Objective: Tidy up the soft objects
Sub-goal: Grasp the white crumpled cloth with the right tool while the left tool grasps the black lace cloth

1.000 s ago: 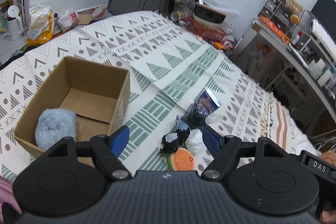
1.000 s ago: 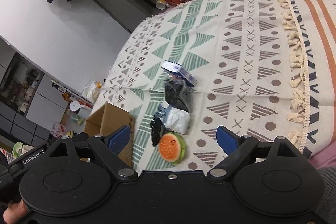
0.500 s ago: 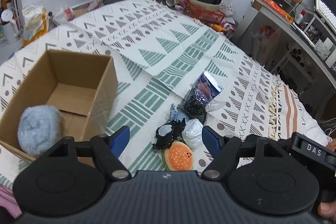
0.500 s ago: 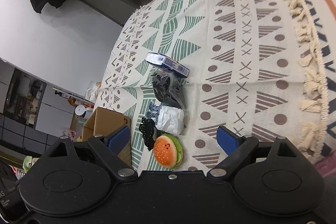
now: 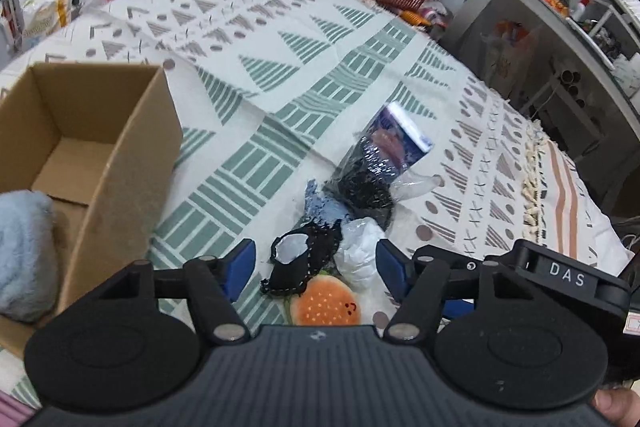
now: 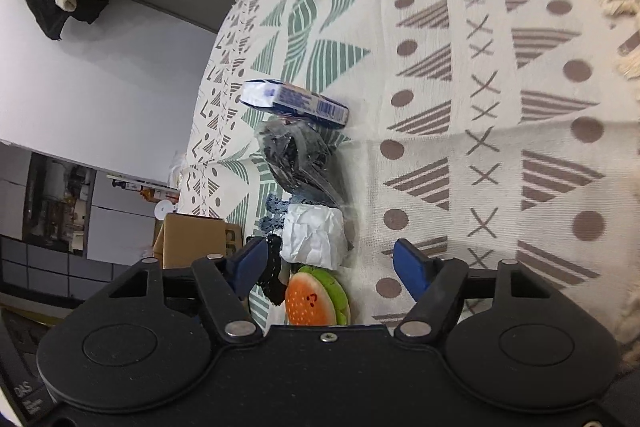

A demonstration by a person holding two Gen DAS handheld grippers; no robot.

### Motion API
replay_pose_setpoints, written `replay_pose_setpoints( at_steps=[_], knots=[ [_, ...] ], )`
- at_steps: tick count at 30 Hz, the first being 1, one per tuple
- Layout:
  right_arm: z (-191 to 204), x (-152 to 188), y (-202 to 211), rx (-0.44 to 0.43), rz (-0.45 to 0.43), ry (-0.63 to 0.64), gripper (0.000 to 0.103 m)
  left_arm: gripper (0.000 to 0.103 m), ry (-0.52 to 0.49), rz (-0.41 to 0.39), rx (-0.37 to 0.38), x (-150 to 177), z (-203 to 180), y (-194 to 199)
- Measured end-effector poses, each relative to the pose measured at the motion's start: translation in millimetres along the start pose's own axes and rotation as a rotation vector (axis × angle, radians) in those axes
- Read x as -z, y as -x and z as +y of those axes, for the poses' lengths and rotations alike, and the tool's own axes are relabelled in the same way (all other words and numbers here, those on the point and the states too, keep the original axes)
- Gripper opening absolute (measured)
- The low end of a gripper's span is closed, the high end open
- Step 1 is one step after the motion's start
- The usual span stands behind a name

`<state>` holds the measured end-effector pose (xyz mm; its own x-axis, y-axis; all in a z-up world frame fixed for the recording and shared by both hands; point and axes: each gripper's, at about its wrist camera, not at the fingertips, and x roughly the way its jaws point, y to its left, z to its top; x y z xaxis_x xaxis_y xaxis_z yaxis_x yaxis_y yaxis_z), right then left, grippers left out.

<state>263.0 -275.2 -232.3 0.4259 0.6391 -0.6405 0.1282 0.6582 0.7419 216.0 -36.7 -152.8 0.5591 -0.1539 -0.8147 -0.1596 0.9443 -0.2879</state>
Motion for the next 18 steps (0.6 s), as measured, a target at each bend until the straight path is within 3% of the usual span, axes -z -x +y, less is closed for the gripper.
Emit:
replay_pose_setpoints(
  at_steps=[7,11,18],
  knots=[
    [-4,-5,-20,-0.007,0.041,-0.026,0.069,0.050,0.050,0.048,-0.006,4,12,-29],
    [0,-6,-29,-0.002,0.042,-0.004,0.070,0.032,0.075,0.052,0.006,5,18,-37],
    [12,-4,-40,0.022,0.027,0.054,0.070,0.026,0.088,0.043,0.017,6,24,-40]
  ],
)
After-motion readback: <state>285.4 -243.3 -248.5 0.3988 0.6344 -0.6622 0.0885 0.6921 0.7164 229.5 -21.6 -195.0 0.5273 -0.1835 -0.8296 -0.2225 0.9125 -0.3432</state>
